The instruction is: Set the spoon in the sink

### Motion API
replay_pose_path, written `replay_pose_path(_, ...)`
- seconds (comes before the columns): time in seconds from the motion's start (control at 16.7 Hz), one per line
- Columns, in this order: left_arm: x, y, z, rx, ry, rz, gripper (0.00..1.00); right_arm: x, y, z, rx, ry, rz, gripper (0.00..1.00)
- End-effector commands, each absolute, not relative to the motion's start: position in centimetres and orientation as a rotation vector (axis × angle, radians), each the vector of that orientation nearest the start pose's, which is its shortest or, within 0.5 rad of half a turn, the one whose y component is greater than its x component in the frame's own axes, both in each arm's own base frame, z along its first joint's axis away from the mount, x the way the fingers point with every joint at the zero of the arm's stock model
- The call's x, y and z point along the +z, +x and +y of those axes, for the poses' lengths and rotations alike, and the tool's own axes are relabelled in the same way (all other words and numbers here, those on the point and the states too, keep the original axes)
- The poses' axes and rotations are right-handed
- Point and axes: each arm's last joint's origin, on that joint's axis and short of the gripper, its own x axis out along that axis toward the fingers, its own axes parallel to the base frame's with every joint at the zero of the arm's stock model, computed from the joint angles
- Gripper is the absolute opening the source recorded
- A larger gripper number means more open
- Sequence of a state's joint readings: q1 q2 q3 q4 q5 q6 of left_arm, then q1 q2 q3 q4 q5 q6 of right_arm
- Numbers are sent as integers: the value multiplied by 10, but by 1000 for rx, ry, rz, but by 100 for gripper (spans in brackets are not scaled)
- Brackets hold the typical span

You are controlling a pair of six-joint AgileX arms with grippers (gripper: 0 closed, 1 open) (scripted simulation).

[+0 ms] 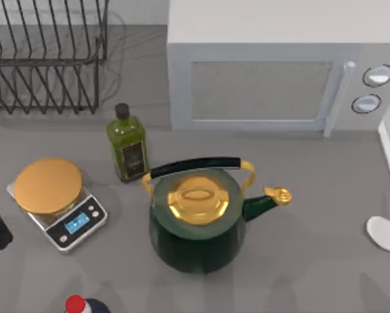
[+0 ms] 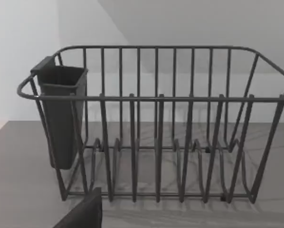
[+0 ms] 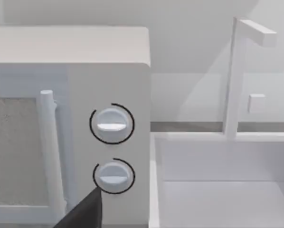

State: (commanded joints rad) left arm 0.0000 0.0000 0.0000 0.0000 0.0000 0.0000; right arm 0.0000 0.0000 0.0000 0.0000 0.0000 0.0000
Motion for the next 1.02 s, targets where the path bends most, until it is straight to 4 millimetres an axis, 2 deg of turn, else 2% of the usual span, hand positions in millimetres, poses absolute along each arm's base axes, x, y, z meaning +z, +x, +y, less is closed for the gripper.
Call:
replay_pose_path(0.24,160,106,-1,0,0,0,100,165,106,-1,-4,-30,36,100)
replay_pose_path(0.42,160,106,-1,0,0,0,100,178,109,-2,1,-127,178,100)
replay_pose_path(0.66,160,106,-1,0,0,0,100,193,127,-2,71,-307,539,100)
replay_pose_path(1.02,160,106,-1,0,0,0,100,195,176,-5,339,-533,1141,100)
